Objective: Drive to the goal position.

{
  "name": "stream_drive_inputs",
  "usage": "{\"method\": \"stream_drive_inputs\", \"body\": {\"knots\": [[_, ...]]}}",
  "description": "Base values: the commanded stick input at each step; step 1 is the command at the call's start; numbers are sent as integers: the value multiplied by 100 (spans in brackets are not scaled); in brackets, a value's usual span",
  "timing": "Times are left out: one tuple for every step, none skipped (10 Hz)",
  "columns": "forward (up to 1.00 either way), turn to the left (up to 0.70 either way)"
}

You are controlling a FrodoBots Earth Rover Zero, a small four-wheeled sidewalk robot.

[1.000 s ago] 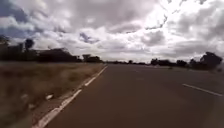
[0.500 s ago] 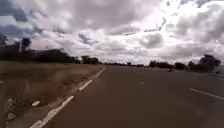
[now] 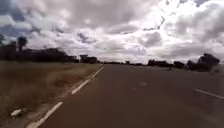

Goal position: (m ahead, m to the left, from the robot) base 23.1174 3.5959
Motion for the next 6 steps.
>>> {"method": "stream_drive_inputs", "body": {"knots": [[70, 0], [70, 0], [70, 0], [70, 0], [70, 0], [70, 0]]}}
